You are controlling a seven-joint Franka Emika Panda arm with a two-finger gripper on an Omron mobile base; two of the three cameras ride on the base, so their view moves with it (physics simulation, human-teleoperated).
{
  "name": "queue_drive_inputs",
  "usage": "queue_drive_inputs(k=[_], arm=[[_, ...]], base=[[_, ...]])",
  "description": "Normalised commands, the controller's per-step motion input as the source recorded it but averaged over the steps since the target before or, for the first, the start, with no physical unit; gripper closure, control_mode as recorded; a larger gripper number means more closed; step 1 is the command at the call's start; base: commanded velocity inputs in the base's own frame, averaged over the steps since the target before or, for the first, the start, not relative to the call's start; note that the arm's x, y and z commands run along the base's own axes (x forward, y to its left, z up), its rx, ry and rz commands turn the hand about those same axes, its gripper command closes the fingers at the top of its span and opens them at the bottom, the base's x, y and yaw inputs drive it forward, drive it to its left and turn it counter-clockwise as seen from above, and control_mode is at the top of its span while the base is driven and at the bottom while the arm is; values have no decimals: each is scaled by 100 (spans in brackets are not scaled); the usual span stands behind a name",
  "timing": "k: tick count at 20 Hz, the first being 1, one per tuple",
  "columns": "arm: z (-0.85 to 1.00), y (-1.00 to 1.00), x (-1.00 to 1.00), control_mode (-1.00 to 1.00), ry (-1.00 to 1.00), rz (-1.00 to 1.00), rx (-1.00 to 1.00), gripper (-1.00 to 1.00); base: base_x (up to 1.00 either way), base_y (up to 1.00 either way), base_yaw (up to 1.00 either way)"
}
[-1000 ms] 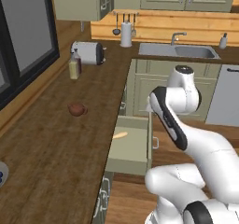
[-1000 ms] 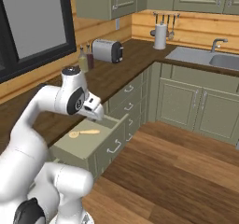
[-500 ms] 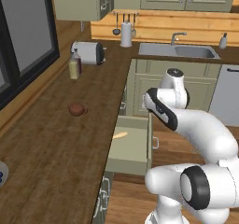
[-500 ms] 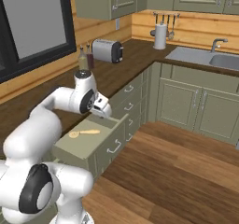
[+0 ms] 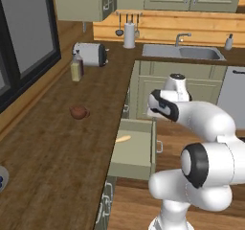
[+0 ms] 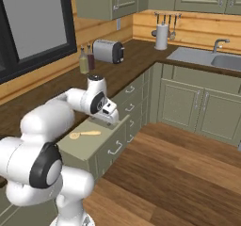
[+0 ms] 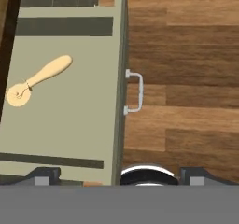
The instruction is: Pick the pizza cutter from the drawer and place it on the counter.
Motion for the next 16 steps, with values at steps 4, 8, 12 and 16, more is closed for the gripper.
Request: queue_drive_inputs(k=[4,8,12,16], arm=[[-92,0,16,-100,4,0,-1,-100],[-52,0,2,-100,0,0,-3,-100],[-33,3,10,-100,-2,0,-6,-100],[-14,3,61,-100,0,0,-9,-100]], base=[[0,0,0],[0,0,0],[0,0,0],[0,0,0]])
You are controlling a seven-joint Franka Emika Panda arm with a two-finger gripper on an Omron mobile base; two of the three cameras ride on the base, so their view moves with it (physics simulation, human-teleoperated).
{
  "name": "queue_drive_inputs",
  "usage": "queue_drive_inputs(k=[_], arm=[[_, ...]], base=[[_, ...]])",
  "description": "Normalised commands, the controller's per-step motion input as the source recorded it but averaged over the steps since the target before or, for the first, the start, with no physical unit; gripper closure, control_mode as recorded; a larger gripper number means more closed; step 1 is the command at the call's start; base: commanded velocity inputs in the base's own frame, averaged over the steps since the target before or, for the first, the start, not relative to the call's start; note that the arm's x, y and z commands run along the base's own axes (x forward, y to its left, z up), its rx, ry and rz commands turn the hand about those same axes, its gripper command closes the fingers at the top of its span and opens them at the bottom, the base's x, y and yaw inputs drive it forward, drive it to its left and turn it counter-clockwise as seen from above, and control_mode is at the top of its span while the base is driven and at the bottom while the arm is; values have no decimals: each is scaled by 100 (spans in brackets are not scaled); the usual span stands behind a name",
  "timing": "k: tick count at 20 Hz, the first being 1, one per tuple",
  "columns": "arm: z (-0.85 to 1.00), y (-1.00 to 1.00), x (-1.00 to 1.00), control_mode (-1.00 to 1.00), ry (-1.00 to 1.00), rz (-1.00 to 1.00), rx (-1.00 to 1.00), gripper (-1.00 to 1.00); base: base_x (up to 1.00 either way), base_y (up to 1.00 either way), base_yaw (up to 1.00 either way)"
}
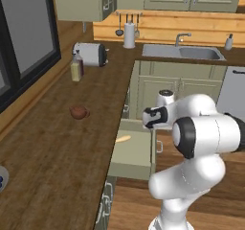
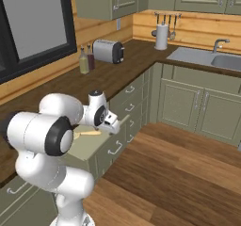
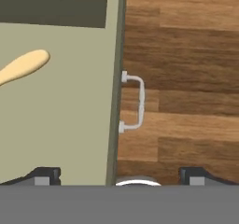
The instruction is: Pick the pizza cutter from the drawer and place it on the counter.
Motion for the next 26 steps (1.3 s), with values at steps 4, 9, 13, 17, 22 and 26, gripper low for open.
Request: queue_drive_inputs(k=[4,9,13,17,22,26], arm=[[-31,0,62,-100,0,0,-3,-100],[-61,-1,31,-100,0,0,0,-100],[-80,-11,3,-100,0,0,0,-100],[-69,-36,1,-100,0,0,0,-100],[-30,-85,0,-100,1,0,0,-100],[-12,-100,0,-100,7,0,0,-100]], base=[[0,0,0],[0,0,0],[0,0,0],[0,0,0],[0,0,0],[0,0,0]])
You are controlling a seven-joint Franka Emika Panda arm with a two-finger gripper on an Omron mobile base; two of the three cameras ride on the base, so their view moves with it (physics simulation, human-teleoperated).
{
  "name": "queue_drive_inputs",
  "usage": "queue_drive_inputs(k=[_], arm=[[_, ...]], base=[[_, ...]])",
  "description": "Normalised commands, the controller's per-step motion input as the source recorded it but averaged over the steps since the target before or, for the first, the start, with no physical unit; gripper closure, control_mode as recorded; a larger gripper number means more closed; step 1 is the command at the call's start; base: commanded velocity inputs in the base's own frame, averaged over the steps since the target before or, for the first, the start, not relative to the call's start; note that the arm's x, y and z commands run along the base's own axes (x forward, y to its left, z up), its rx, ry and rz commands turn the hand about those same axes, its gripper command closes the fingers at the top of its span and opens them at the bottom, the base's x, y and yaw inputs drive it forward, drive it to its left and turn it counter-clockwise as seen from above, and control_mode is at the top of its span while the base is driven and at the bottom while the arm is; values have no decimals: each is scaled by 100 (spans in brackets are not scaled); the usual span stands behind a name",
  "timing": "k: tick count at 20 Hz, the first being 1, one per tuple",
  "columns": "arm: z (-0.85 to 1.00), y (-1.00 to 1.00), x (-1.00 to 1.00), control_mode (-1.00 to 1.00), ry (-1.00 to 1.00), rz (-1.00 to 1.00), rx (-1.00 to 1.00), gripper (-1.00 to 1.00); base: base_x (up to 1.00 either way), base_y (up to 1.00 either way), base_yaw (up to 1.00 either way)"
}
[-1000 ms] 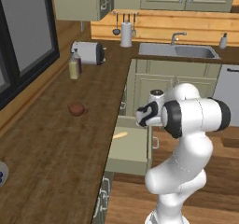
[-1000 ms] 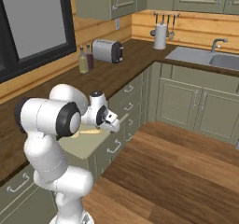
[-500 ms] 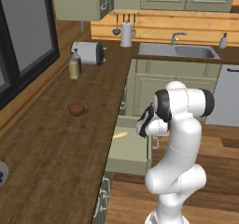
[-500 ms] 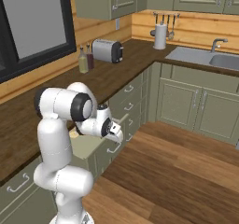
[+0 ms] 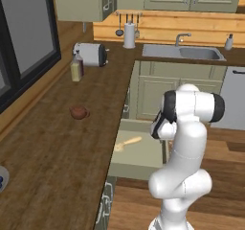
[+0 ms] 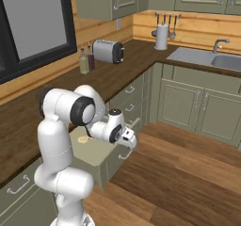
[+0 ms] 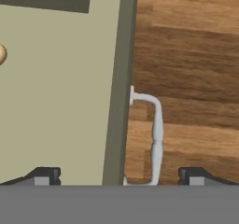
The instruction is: Pick the pizza cutter from the drawer and place it on the counter.
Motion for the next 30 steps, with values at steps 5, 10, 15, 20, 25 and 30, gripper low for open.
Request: queue_drive_inputs(k=[5,10,15,20,25,30], arm=[[-11,-100,-2,-100,1,0,3,-100],[-18,-100,-4,-100,0,0,8,-100],[-8,-100,-6,-100,-4,0,12,-100],[77,-10,10,-100,-13,0,4,-100],[100,86,46,-100,-4,-11,-17,-100],[84,100,28,-100,0,-22,-27,-100]], base=[[0,0,0],[0,0,0],[0,0,0],[0,0,0],[0,0,0],[0,0,0]])
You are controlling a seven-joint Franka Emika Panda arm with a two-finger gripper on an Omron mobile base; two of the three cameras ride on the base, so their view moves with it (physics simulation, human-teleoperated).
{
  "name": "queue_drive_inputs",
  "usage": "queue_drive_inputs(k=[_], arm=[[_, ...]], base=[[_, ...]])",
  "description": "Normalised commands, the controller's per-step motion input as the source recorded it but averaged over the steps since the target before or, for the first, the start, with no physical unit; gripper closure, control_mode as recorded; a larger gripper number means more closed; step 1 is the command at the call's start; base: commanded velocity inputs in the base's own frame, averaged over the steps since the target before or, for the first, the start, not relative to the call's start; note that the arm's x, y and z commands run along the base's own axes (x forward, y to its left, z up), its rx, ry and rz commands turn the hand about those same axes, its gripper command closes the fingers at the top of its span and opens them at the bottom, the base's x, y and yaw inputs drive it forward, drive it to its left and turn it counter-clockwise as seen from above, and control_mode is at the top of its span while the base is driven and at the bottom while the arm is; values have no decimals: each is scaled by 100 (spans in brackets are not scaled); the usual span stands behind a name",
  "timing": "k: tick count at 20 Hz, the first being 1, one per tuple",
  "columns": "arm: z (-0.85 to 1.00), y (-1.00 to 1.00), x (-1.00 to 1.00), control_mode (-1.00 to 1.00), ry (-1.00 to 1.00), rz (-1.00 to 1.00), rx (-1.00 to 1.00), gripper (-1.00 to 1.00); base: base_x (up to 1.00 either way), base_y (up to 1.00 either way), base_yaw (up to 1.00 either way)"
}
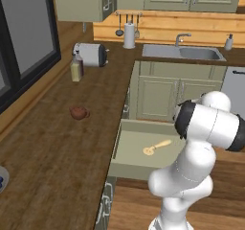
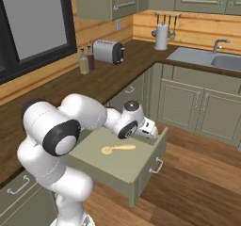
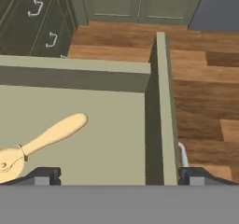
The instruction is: Pick the pizza cutter from the drawer and place it on the counter.
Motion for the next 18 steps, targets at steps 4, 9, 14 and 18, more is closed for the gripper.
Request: queue_drive_inputs(k=[4,9,14,18], arm=[[5,100,26,-100,-4,-38,-3,-100],[0,18,58,-100,11,-38,23,-100],[20,-9,54,-100,37,-25,18,-100],[49,-13,49,-100,18,-12,22,-100]], base=[[0,0,0],[0,0,0],[0,0,0],[0,0,0]])
